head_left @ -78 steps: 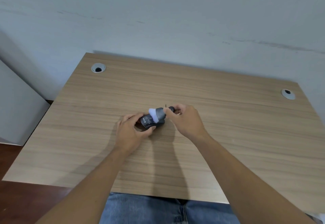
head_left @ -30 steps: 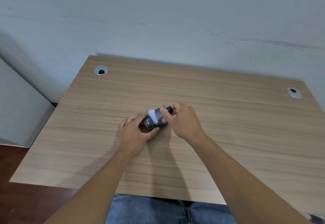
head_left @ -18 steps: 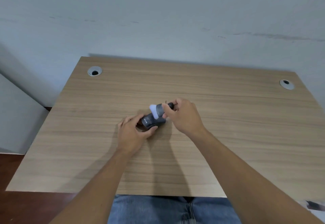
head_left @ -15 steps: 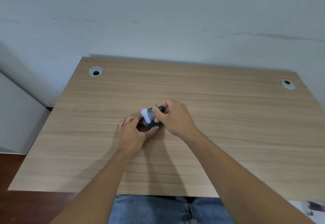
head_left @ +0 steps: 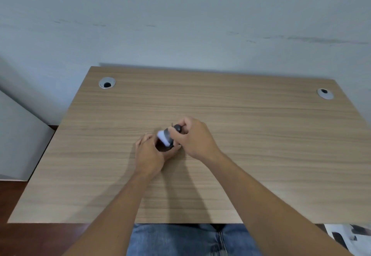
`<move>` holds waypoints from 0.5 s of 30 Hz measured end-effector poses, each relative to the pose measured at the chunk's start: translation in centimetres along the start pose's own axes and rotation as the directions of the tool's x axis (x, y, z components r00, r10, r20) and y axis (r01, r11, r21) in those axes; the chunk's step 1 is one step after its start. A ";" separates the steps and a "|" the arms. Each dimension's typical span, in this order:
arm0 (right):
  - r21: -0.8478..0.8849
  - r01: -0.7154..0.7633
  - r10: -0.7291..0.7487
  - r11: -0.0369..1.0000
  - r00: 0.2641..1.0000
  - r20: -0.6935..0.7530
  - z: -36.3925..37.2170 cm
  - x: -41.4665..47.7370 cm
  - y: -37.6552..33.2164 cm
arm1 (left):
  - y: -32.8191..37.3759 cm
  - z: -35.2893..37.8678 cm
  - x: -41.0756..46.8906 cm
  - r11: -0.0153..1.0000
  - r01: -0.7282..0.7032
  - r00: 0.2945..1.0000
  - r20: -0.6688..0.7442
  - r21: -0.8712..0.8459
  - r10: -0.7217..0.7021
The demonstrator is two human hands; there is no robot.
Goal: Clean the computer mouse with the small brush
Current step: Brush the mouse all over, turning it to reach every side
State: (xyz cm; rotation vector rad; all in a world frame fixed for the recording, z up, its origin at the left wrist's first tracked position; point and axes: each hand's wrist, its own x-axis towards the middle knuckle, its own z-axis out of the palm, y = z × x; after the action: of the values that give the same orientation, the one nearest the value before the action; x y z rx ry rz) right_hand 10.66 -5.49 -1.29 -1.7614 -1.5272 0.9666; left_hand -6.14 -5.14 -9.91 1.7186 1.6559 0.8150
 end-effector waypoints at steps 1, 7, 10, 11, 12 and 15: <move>-0.010 0.009 -0.009 1.000 1.000 0.013 0.6 -0.1 0.0 | 0.0 -0.1 -0.1 0.999 -0.006 1.000 0.007 -0.041 0.006; -0.036 -0.117 0.113 0.993 0.989 -0.093 -2.2 0.3 2.3 | 0.1 -0.1 -0.1 0.999 -0.038 0.999 -0.034 0.036 0.039; -0.090 -0.198 0.183 0.976 0.971 -0.154 -4.5 0.6 3.7 | 0.0 -0.2 -0.1 0.999 -0.032 0.999 -0.011 0.013 0.032; -0.081 -0.215 0.200 0.973 0.965 -0.167 -4.7 0.7 4.0 | -0.1 -0.1 -0.1 0.999 -0.032 0.999 -0.009 0.003 0.032; -0.056 -0.214 0.201 0.975 0.962 -0.183 -4.7 0.8 3.9 | -0.1 -0.1 -0.1 0.999 -0.036 0.999 -0.015 0.004 0.036; 0.023 -0.104 0.106 0.994 0.987 -0.118 -3.3 0.7 1.6 | -0.1 0.1 0.2 0.998 -0.018 0.999 -0.026 0.067 0.020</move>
State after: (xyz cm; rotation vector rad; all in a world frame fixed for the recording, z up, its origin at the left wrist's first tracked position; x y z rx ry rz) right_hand 14.39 -4.95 -0.88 -1.8690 -1.3593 0.9049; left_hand -6.12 -4.94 -10.11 1.7786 1.7048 0.8025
